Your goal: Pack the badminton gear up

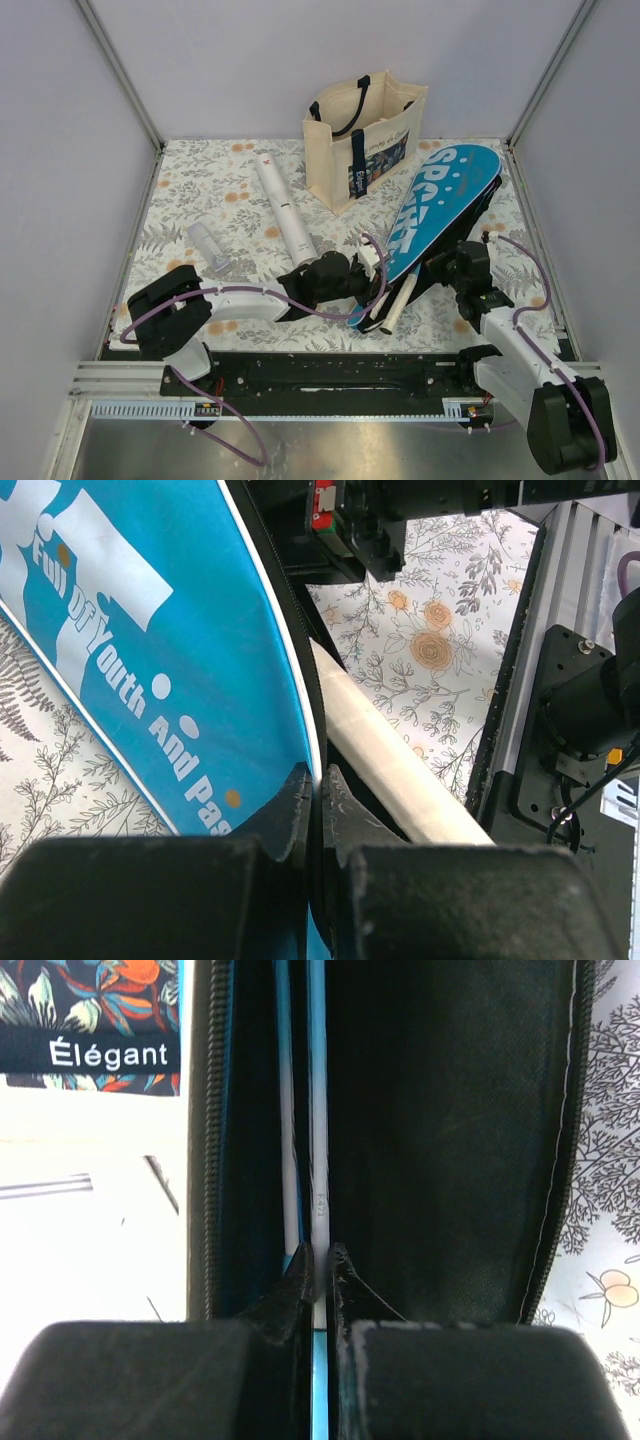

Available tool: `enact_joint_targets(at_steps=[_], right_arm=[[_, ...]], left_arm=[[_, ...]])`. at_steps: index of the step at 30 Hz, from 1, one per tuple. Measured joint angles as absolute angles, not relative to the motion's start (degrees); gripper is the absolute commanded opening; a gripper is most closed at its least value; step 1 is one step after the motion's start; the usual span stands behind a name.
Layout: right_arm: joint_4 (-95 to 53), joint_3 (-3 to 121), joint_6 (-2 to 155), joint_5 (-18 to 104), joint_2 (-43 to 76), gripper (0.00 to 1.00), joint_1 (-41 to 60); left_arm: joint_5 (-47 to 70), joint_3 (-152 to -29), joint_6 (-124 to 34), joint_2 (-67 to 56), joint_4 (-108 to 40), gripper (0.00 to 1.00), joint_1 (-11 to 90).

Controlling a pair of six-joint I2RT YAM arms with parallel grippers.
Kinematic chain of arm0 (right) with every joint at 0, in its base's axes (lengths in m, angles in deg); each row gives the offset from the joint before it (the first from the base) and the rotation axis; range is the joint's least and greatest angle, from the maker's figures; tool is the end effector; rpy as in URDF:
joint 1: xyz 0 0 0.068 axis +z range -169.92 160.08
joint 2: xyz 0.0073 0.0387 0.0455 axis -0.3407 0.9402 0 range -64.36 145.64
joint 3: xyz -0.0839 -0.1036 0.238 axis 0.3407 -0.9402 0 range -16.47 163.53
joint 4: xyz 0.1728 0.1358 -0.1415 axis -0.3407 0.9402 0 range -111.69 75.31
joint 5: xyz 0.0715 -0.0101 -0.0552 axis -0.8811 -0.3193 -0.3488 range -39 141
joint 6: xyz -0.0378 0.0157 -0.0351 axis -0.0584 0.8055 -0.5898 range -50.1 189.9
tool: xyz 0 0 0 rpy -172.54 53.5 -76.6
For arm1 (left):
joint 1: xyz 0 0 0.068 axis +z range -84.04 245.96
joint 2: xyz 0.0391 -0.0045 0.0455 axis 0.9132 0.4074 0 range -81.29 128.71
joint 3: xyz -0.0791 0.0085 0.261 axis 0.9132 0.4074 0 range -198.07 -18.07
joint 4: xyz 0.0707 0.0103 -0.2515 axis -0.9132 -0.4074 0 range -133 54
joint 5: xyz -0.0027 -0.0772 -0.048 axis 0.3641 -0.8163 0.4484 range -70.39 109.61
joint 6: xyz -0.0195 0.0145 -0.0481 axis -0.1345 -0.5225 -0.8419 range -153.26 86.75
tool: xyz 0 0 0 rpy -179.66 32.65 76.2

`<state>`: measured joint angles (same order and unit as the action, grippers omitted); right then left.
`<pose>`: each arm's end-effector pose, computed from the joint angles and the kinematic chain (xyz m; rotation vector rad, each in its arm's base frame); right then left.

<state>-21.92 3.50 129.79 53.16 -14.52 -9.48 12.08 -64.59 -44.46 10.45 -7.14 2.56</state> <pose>0.1844 0.0327 0.1911 0.9276 1.9576 0.6921 0.1517 -0.3133 0.2150 0.9589 1.7357 -1.0023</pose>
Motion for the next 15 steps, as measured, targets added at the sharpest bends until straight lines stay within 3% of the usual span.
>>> enact_joint_targets(at_steps=[15], right_arm=[[-33.96, 1.49, 138.65, 54.69, -5.43, 0.00, -9.48]], left_arm=[[14.29, -63.39, -46.34, 10.23, -5.48, 0.00, 2.98]])
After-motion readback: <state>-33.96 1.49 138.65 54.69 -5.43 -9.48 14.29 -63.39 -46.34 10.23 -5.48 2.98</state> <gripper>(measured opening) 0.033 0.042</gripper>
